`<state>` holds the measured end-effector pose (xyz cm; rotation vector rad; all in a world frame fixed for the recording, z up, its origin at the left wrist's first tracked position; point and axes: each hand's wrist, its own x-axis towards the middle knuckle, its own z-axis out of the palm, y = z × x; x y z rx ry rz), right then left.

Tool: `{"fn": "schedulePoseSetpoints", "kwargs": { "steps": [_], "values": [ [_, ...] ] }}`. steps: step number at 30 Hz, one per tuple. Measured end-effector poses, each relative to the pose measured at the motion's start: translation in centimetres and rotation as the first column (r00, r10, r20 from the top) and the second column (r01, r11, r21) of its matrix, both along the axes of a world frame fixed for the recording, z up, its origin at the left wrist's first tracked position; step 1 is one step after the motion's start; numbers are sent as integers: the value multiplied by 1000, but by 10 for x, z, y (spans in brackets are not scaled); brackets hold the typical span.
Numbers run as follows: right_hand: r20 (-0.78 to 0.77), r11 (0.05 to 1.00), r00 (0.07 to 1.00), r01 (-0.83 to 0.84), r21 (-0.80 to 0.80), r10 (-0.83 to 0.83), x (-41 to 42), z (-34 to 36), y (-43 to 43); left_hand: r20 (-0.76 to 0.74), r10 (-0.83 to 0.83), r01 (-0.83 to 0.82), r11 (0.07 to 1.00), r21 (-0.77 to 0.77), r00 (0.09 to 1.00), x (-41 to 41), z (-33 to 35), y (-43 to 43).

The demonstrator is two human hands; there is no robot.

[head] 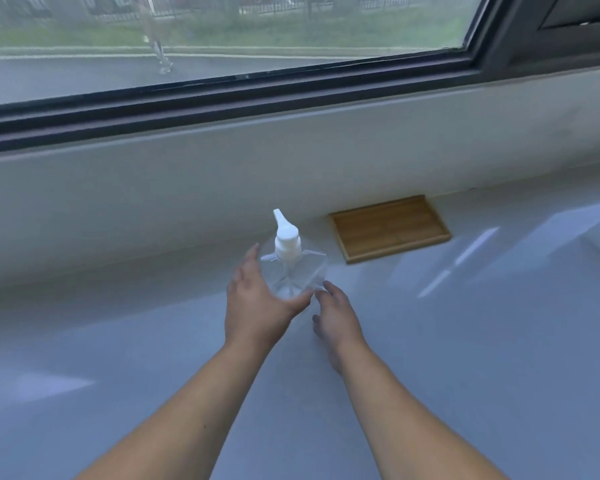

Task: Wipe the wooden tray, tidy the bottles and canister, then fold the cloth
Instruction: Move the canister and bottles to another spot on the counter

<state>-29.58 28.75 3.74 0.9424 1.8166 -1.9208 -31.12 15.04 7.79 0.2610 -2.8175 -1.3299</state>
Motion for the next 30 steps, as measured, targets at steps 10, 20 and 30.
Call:
{"fn": "schedulePoseSetpoints", "kwargs": {
  "steps": [10, 20, 30],
  "values": [
    [-30, 968, 987, -159, -192, 156, 23, 28, -152, -32, 291, -292, 956, -14, 956, 61, 21, -139],
    [-71, 749, 774, -628, -209, 629, 195, 48, -457, -90, 718, -722, 691, -31, 691, 296, 55, -415],
    [-39, 361, 382, -898, -253, 923, 483, 53, -710, -84, 969, -970, 224, -93, 232, 618, 47, -616]
  ]
}}
